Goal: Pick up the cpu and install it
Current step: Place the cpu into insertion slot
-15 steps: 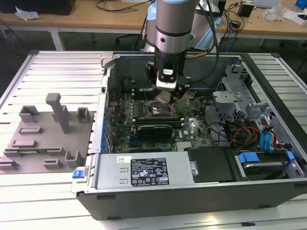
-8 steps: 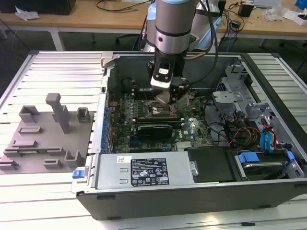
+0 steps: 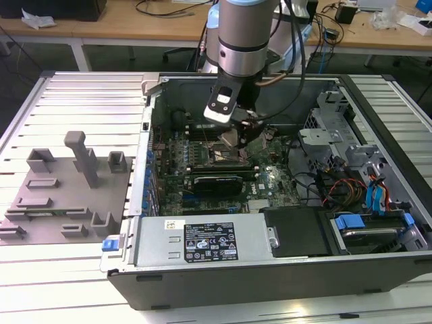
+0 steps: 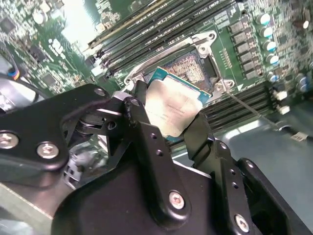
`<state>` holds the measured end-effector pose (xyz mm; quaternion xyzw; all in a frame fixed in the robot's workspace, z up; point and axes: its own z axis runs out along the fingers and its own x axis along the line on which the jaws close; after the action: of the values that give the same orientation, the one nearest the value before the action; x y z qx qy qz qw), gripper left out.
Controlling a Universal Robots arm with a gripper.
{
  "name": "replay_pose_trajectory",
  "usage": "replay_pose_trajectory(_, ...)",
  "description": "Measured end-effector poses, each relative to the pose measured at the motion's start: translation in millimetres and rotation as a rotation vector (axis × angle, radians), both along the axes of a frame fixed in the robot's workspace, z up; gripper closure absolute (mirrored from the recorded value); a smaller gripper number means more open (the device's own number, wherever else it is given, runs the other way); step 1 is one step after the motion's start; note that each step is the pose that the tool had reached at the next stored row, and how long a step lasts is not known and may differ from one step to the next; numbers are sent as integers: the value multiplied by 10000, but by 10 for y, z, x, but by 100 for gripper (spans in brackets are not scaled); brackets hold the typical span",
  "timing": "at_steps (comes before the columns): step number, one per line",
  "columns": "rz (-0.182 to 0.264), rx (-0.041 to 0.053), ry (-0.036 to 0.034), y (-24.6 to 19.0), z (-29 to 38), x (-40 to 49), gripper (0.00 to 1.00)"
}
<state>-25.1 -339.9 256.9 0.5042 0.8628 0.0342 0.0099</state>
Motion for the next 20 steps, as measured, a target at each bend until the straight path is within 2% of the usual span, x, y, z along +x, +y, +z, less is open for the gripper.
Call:
replay_pose_trajectory(3,-606,0,0,0,-2,0,45)
replay_pose_trajectory(5,-1241,1,0,0,-5,0,45)
replay_pose_trajectory(11,-2551,0,0,0,-11,0,45)
replay_pose_trajectory(13,-3245,1,0,0,-15,0,45)
replay_pose_trajectory(16,-3987,-1,0,0,-21,0,45)
replay_pose_trajectory(20,-4820,0,0,0,-45,0,45)
